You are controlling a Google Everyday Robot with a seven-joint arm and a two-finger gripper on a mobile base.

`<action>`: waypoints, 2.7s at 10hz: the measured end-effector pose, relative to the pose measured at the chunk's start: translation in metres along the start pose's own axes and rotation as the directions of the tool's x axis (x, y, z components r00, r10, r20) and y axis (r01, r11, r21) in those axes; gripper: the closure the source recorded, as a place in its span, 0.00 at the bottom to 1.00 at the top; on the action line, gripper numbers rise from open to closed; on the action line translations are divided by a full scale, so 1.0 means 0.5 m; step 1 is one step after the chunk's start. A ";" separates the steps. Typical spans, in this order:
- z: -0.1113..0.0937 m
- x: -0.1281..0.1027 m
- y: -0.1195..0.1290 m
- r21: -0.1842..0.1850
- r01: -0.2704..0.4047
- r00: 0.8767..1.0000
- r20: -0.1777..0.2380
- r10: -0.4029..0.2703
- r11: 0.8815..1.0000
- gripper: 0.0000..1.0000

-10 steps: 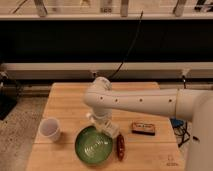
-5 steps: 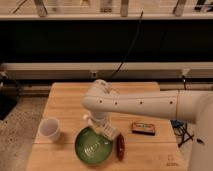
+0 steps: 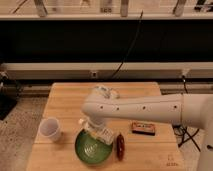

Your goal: Place the bottle in the ceramic bowl

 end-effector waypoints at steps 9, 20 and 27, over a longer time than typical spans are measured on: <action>0.037 -0.028 -0.055 0.059 0.054 0.998 -0.017 -0.053 0.997 0.94; 0.069 -0.016 -0.064 0.117 0.070 0.997 -0.023 -0.068 0.991 0.20; 0.002 -0.008 -0.016 0.078 0.076 0.995 -0.066 -0.071 0.994 0.20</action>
